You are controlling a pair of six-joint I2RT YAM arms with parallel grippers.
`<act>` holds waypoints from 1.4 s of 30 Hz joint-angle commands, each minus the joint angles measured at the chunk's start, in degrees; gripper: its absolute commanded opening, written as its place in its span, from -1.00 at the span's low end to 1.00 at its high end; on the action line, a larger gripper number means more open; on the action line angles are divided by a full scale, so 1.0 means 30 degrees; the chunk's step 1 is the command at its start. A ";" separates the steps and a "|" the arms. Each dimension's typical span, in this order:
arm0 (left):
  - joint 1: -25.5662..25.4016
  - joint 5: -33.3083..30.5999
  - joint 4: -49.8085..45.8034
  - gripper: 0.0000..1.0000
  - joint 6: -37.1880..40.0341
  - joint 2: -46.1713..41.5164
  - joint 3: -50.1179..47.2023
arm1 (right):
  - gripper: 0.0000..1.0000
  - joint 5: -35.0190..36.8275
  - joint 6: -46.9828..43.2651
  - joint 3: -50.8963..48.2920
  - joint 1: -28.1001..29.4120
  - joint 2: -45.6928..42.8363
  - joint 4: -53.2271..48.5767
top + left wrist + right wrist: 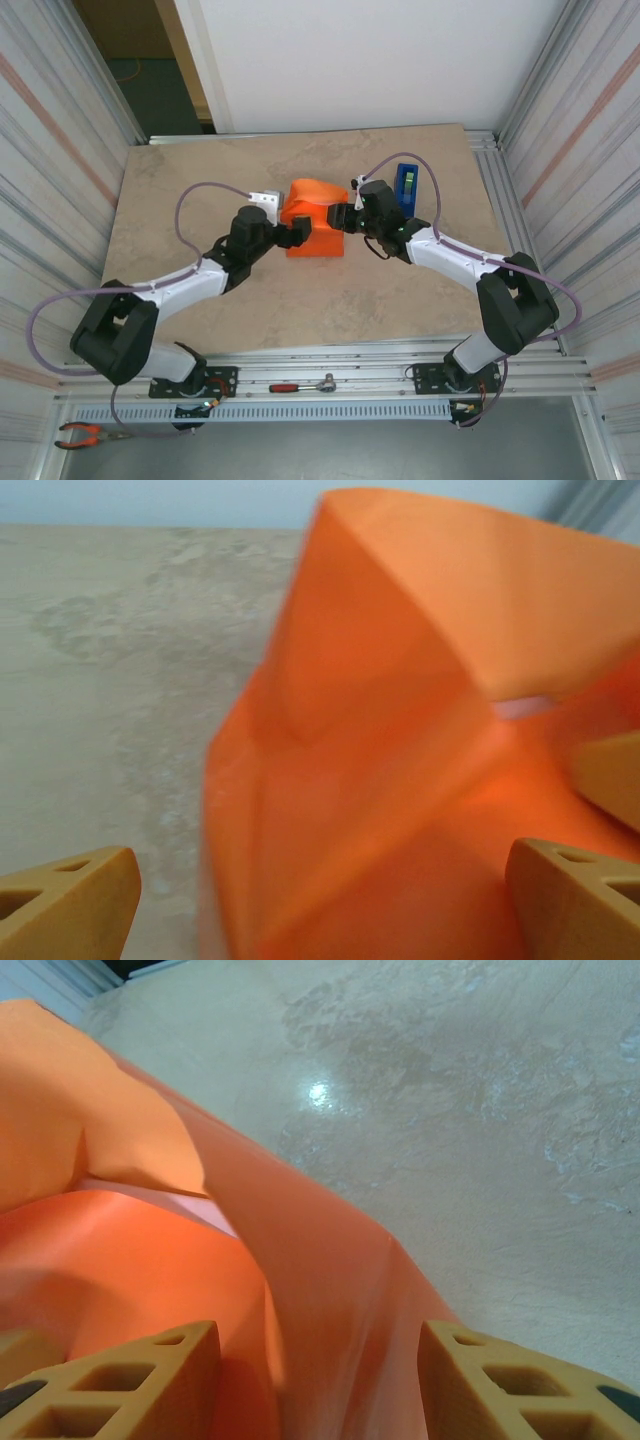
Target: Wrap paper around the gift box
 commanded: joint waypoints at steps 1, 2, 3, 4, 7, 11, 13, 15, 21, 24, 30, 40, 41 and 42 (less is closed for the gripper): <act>-0.0020 -0.4061 -0.0254 0.89 0.0083 0.0101 0.0939 | 0.06 0.0106 0.0119 -0.0637 -0.0126 0.0647 -0.1452; 0.0005 -0.4541 -0.0342 0.90 0.0014 0.0034 0.0979 | 0.06 0.0114 0.0135 -0.0636 -0.0125 0.0673 -0.1481; 0.0008 -0.4968 -0.0518 0.91 -0.0082 -0.0050 0.1052 | 0.06 0.0094 0.0136 -0.0637 -0.0154 0.0666 -0.1483; 0.0058 -0.5302 -0.0616 0.91 -0.0088 -0.0164 0.1105 | 0.06 0.0073 0.0124 -0.0652 -0.0155 0.0664 -0.1483; 0.0244 -0.6199 -0.0903 0.93 -0.0337 -0.0616 0.1062 | 0.05 0.0038 0.0135 -0.0656 -0.0169 0.0694 -0.1453; 0.0523 -0.7989 -0.1682 0.95 -0.0809 -0.1505 0.0869 | 0.05 0.0047 0.0117 -0.0687 -0.0189 0.0709 -0.1439; 0.0789 -0.8230 -0.1825 0.95 -0.1041 -0.2155 0.0606 | 0.05 0.0013 0.0166 -0.0718 -0.0191 0.0706 -0.1424; 0.0951 -0.8247 -0.1633 0.95 -0.1112 -0.2891 0.0201 | 0.05 0.0031 0.0180 -0.0741 -0.0192 0.0709 -0.1395; 0.0949 -0.5549 0.0006 0.97 -0.0879 -0.4706 -0.0929 | 0.05 -0.0105 0.0273 -0.0697 -0.0182 0.0846 -0.1316; 0.0825 -0.3551 0.0374 0.97 -0.0736 -0.4905 -0.1169 | 0.05 -0.0123 0.0300 -0.0699 -0.0177 0.0862 -0.1278; 0.0333 -0.1334 0.1441 0.97 -0.0643 -0.3359 -0.1109 | 0.05 -0.0156 0.0308 -0.0718 -0.0192 0.0885 -0.1251; 0.0311 -0.0468 0.2247 0.95 0.0833 0.1517 0.1895 | 0.04 -0.0322 0.0339 -0.0667 -0.0190 0.0853 -0.1386; 0.0319 -0.0748 0.2326 0.93 0.0878 0.1877 0.2053 | 0.04 -0.0397 0.0315 -0.0623 -0.0189 0.0802 -0.1409; 0.0286 -0.1031 0.2414 0.91 0.0935 0.2170 0.2111 | 0.04 -0.0504 0.0335 -0.0534 -0.0192 0.0747 -0.1473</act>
